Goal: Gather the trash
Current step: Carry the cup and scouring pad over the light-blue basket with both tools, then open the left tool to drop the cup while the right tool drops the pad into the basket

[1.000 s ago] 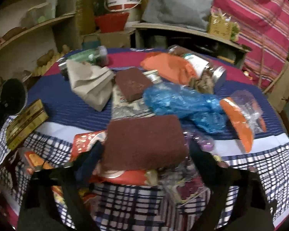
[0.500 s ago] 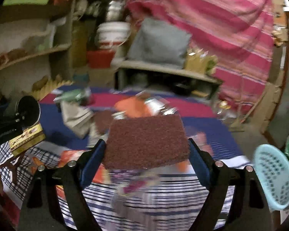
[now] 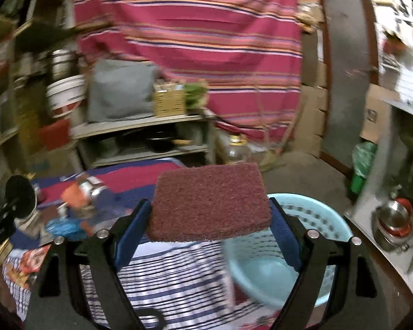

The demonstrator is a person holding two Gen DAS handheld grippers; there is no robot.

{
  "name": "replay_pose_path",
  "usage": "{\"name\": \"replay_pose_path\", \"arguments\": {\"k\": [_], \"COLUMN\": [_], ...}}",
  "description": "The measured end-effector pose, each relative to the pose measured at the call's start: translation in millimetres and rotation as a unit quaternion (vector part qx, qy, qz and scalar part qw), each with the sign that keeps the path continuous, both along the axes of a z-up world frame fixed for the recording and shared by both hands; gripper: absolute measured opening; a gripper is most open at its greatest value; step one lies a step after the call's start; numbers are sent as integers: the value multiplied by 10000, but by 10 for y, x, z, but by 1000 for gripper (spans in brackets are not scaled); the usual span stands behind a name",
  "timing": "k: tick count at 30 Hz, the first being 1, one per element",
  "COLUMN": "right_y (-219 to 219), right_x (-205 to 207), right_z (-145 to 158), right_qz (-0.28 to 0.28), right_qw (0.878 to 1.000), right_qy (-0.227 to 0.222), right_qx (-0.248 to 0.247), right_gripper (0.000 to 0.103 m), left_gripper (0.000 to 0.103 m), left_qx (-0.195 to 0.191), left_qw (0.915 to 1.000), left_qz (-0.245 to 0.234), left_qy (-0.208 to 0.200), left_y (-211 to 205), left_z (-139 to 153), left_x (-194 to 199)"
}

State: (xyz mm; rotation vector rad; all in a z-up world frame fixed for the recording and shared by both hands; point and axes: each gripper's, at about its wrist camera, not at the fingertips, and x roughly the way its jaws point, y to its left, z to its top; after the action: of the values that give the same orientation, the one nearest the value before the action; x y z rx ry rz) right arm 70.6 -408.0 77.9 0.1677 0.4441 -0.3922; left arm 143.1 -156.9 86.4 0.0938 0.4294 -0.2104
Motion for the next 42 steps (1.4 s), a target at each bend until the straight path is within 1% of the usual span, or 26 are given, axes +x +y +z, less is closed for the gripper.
{"name": "replay_pose_path", "arguments": {"k": [5, 9, 12, 15, 19, 23, 26, 28, 31, 34, 37, 40, 42], "right_y": [-320, -465, -613, -810, -1135, -1319, -1437, -1522, -1612, -1718, -1747, -1723, -1697], "right_x": [-89, -151, -190, -224, -350, -412, -481, -520, -598, -700, -710, -684, -658], "right_z": [-69, -93, -175, -295, -455, -577, -666, -699, -754, -813, -823, -833, -835], "right_qz": [-300, -542, -633, -764, -1068, -1288, -1494, -1633, -1752, -1899, -1898, -1823, -1774], "right_qw": [9995, 9985, 9980, 9967, 9922, 9887, 9839, 9813, 9786, 9743, 9739, 9756, 9766], "right_qy": [-29, -1, 26, 148, 137, 189, 139, 118, 103, 70, 34, 52, 70], "right_qx": [66, -29, 83, 208, 636, 745, 971, 1011, 1078, 1210, 1244, 1226, 1212], "right_gripper": [83, 83, 83, 83, 83, 83, 83, 83, 83, 83, 83, 83, 83], "left_gripper": [75, 75, 75, 75, 75, 75, 75, 75, 75, 75, 76, 88, 89], "left_qx": [96, 112, 108, 113, 154, 368, 420, 464, 587, 667, 847, 928, 966], "left_qw": [9991, 9972, 9949, 9912, 9854, 9786, 9726, 9689, 9648, 9596, 9579, 9580, 9603], "left_qz": [-397, -742, -997, -1271, -1578, -1907, -2156, -2278, -2395, -2515, -2554, -2543, -2469], "left_qy": [-82, 14, 111, 347, 615, 681, 760, 848, 913, 1071, 1003, 947, 872], "left_y": [-504, -890, -1132, -1436, -1772, -2159, -2401, -2545, -2731, -2880, -2966, -2964, -2913], "left_z": [-13, -77, -140, -287, -465, -586, -647, -703, -801, -909, -970, -954, -917], "left_x": [-4, 70, 96, 157, 177, 118, 70, 46, 25, 31, -1, -23, -21]}}
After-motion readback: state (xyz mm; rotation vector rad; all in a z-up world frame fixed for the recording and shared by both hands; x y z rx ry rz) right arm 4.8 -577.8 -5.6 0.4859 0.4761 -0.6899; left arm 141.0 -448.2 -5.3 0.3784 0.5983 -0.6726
